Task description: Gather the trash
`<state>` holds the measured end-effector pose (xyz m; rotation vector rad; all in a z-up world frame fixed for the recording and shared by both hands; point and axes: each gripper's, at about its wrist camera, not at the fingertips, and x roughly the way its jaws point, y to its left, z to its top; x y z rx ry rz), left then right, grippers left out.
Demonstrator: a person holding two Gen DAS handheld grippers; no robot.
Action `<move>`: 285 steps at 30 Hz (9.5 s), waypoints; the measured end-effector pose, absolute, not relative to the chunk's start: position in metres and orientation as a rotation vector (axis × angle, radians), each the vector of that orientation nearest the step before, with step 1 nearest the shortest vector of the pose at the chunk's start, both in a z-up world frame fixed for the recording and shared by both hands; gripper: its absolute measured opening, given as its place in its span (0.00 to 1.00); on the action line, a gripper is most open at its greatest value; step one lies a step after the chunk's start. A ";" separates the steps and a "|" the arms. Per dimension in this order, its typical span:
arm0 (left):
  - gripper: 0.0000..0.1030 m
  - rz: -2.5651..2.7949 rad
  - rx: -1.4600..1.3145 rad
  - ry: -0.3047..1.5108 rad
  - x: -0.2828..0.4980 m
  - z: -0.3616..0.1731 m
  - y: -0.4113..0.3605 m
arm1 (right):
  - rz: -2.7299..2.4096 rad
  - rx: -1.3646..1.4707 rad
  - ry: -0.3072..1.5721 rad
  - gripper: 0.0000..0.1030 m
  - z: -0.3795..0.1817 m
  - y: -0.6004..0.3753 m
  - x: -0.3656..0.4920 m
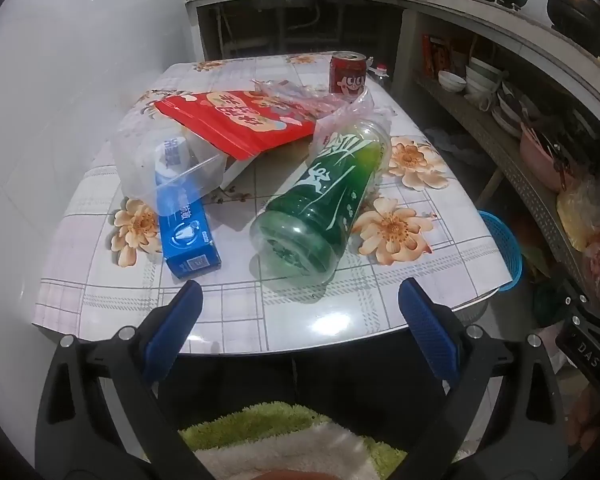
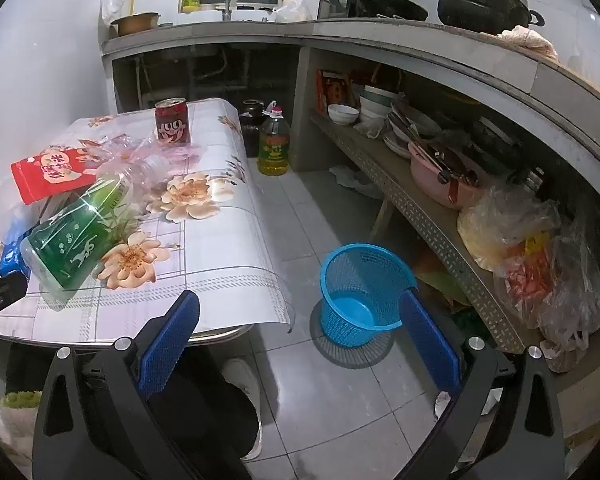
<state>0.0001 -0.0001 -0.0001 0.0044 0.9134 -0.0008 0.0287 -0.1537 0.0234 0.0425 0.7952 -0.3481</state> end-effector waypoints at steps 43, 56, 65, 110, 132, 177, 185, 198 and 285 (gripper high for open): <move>0.92 -0.004 -0.007 0.908 0.002 0.000 0.009 | -0.344 0.034 0.786 0.94 0.024 -0.149 0.030; 0.92 0.001 -0.005 0.910 0.001 -0.002 0.011 | -0.340 0.036 0.787 0.94 0.021 -0.146 0.031; 0.92 0.003 -0.004 0.914 0.000 -0.003 0.012 | -0.339 0.037 0.787 0.94 0.021 -0.147 0.031; 0.92 -0.185 -0.070 0.760 0.019 0.009 0.036 | -0.278 0.142 0.823 0.94 0.010 -0.152 0.068; 0.58 -0.171 -0.476 0.910 0.149 0.007 0.147 | -0.061 0.198 0.738 0.94 0.014 -0.128 0.150; 0.00 -0.345 -0.726 0.478 0.106 0.049 0.223 | 0.335 0.615 0.965 0.61 0.017 -0.140 0.294; 0.00 -0.345 -0.759 0.456 0.103 0.045 0.237 | 0.276 0.737 1.043 0.56 -0.016 -0.153 0.351; 0.00 -0.369 -0.775 0.473 0.109 0.035 0.237 | 0.211 0.765 1.183 0.40 -0.062 -0.142 0.394; 0.57 -0.717 0.121 1.125 0.224 -0.038 -0.326 | -0.606 0.892 0.852 0.58 -0.183 -0.456 0.077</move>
